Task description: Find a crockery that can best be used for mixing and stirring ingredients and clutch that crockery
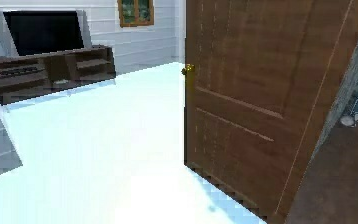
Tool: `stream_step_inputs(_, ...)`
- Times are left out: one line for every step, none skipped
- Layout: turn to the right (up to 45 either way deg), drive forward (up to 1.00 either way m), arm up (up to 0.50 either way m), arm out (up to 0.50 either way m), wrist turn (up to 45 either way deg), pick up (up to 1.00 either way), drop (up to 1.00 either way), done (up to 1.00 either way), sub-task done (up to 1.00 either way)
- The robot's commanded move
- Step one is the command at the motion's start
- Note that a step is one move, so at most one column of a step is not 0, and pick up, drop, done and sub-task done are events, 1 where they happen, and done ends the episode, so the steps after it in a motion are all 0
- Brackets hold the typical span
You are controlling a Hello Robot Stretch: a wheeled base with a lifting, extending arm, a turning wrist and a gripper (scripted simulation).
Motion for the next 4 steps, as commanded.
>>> stream_step_inputs(-30.0,0.0,0.0,0.0,0.0,0.0,0.0,0.0,0.0)
stream_step_inputs(-3.0,0.0,0.0,0.0,0.0,0.0,0.0,0.0,0.0)
stream_step_inputs(0.0,1.0,0.0,0.0,0.0,0.0,0.0,0.0,0.0)
stream_step_inputs(0.0,0.5,0.0,0.0,0.0,0.0,0.0,0.0,0.0)
